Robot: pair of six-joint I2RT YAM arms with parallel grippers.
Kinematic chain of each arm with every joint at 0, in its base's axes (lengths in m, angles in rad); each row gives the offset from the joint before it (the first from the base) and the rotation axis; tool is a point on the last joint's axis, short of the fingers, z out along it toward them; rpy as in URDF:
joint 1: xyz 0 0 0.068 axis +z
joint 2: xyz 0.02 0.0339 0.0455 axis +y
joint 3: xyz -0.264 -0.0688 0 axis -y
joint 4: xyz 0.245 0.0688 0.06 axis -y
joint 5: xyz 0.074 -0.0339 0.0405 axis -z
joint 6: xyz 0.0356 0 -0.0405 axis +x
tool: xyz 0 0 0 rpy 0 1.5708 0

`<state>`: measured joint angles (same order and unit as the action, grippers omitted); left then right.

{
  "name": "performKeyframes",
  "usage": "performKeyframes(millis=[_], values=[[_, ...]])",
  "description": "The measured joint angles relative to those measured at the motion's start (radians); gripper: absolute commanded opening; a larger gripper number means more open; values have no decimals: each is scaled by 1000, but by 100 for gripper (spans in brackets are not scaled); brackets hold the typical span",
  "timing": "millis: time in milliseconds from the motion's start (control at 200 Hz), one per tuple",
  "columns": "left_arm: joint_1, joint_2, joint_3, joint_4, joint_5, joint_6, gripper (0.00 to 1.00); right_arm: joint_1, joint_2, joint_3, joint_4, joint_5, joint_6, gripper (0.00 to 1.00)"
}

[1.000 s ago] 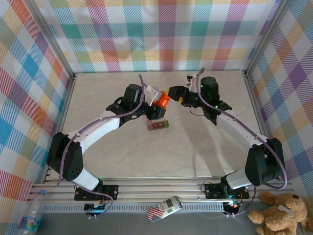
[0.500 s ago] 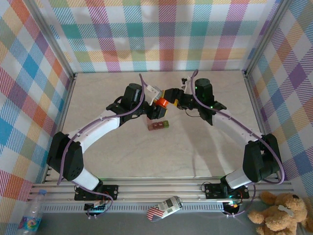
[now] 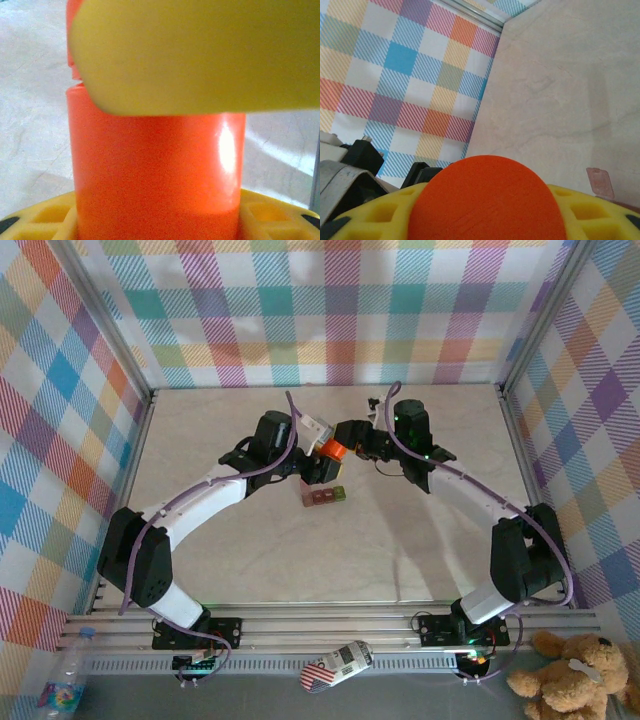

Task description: Sort the pills into containers

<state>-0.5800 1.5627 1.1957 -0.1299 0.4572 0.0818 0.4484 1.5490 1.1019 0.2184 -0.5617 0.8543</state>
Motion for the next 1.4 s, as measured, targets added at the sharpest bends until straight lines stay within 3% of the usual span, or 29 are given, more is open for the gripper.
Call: performKeyframes(millis=[95,710,1050,1165,1250,1335,1400], values=[[0,0,0,2,-14,-5,3,0,7,0,18,0,3,29],[1,-12,-42,64,-20,-23,25,-8,8,-48,96,23,101,26],[6,-21,-72,112,-12,-41,27,-10,8,-60,111,28,132,25],[6,-27,-87,135,-10,-48,25,-10,8,-64,119,27,138,25],[7,-31,-94,141,-9,-53,16,-10,8,-72,129,27,149,25],[7,-31,-94,140,-8,-58,0,-10,8,-76,134,27,159,26],[7,-31,-94,141,-8,-60,0,-11,8,-76,137,27,162,28]])
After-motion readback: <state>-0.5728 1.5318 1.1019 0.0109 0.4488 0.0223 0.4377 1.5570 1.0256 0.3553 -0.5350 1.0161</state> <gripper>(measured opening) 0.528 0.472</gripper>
